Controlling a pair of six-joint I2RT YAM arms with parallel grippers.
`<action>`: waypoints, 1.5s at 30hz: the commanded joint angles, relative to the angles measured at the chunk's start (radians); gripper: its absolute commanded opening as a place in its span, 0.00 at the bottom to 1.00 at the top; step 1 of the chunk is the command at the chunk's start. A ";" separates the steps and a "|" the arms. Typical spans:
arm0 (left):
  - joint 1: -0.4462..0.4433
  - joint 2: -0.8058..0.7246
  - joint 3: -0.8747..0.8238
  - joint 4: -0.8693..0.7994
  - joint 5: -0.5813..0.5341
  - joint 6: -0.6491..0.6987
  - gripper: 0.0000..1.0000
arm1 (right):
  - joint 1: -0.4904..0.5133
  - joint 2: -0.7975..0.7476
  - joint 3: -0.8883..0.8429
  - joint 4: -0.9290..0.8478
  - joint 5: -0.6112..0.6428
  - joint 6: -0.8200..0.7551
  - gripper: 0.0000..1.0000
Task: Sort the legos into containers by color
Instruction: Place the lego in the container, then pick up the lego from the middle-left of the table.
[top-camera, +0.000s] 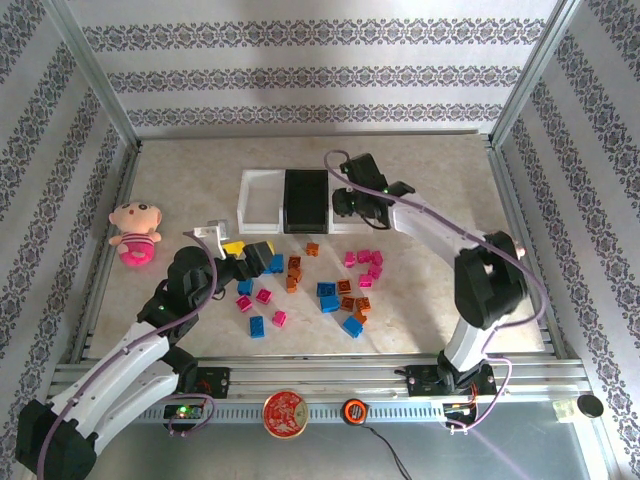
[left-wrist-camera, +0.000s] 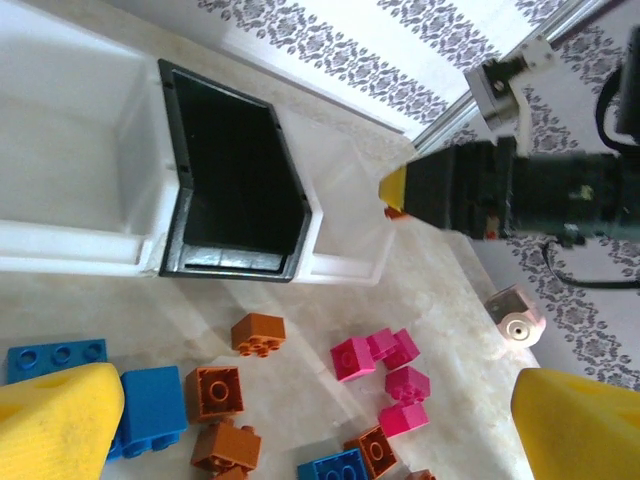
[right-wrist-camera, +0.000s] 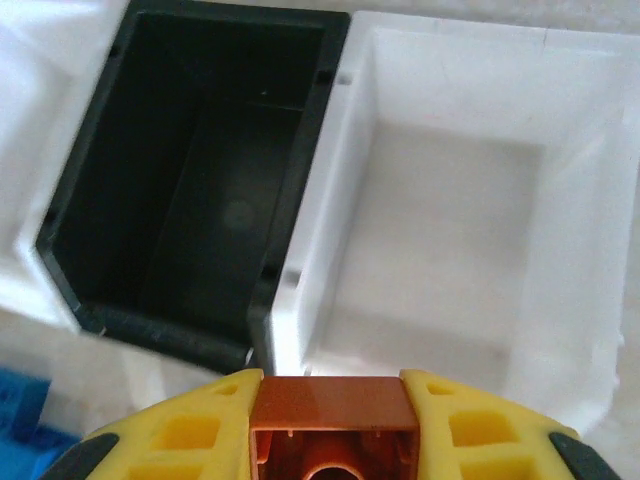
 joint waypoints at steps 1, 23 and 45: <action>0.011 -0.003 0.028 -0.097 -0.037 -0.001 1.00 | -0.025 0.100 0.095 -0.029 -0.013 0.005 0.25; -0.465 0.355 0.230 -0.626 -0.325 0.062 0.78 | -0.007 -0.136 -0.259 0.144 -0.012 0.089 0.69; -0.553 0.651 0.220 -0.496 -0.268 0.037 0.48 | 0.029 -0.359 -0.466 0.218 -0.021 0.118 0.68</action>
